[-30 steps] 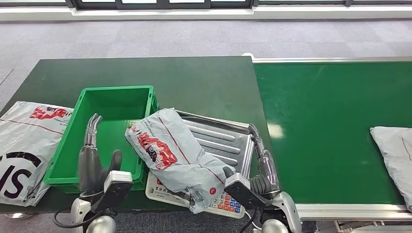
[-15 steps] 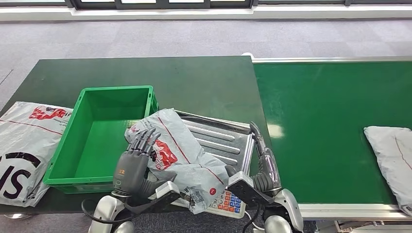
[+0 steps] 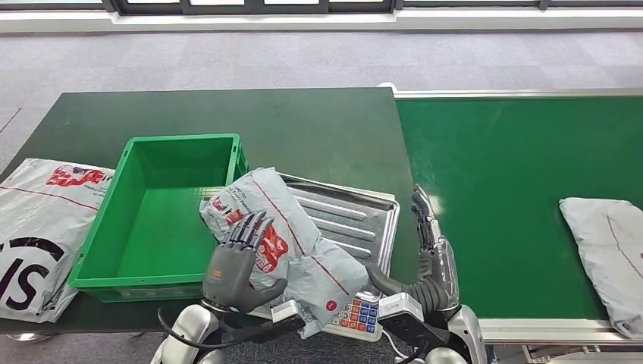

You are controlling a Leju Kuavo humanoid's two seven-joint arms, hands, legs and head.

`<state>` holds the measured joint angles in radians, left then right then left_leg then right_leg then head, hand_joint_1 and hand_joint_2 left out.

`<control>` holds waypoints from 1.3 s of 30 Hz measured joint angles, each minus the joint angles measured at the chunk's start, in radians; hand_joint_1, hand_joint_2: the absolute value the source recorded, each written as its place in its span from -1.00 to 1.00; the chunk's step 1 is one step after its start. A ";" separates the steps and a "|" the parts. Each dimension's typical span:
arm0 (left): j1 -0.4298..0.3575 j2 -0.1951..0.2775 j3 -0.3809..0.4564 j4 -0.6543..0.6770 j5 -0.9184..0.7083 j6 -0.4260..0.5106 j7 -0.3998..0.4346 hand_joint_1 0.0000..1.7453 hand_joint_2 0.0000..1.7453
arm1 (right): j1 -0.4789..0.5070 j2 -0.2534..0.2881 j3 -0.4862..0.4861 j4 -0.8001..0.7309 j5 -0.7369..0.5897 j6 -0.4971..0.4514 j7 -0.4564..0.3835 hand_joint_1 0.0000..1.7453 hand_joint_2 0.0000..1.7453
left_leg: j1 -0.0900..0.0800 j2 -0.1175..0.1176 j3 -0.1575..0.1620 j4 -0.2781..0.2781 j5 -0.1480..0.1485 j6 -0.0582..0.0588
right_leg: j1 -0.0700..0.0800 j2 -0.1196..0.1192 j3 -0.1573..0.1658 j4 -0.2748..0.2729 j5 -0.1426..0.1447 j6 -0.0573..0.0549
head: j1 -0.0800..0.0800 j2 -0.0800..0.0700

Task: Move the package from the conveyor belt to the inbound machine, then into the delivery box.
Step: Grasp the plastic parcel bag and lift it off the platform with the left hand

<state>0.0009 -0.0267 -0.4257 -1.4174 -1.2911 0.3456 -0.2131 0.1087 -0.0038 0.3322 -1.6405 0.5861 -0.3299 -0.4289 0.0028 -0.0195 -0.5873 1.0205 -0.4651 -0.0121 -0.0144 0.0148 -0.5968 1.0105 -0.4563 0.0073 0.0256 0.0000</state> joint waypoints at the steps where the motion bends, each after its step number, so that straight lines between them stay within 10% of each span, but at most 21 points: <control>1: -0.009 0.001 -0.009 0.013 -0.004 -0.007 0.000 0.50 1.00 | 0.007 0.000 -0.004 -0.012 0.000 0.002 -0.005 -1.00 1.00 | 0.000 0.000 0.000 0.000 0.000 0.000 | 0.000 0.000 0.000 0.000 0.000 0.000 | 0.000 0.000; 2: -0.017 0.002 -0.018 0.024 -0.007 -0.014 0.000 1.00 1.00 | 0.012 0.001 -0.008 -0.020 0.000 0.005 -0.011 -1.00 1.00 | 0.000 0.000 0.000 0.000 0.000 0.000 | 0.000 0.000 0.000 0.000 0.000 0.000 | 0.000 0.000; 26: -0.117 0.038 -0.103 0.133 -0.041 -0.059 0.011 1.00 1.00 | 0.041 0.032 -0.034 -0.053 -0.002 0.023 -0.041 -1.00 1.00 | 0.000 0.000 0.002 0.000 0.000 0.001 | 0.000 0.000 0.002 0.000 0.000 0.000 | 0.000 0.000; 39: -0.106 0.080 -0.020 -0.067 -0.202 0.258 0.163 1.00 1.00 | 0.042 0.068 -0.040 -0.057 -0.012 0.034 -0.051 -1.00 1.00 | 0.000 0.000 0.001 0.000 0.001 0.000 | 0.000 0.000 0.001 0.000 0.000 0.000 | 0.000 0.000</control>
<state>-0.1048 0.0537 -0.4454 -1.4844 -1.4931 0.6033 -0.0503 0.1507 0.0644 0.2924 -1.6971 0.5744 -0.2959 -0.4795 0.0031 -0.0195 -0.5864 1.0203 -0.4644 -0.0120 -0.0141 0.0147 -0.5954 1.0107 -0.4562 0.0074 0.0256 0.0000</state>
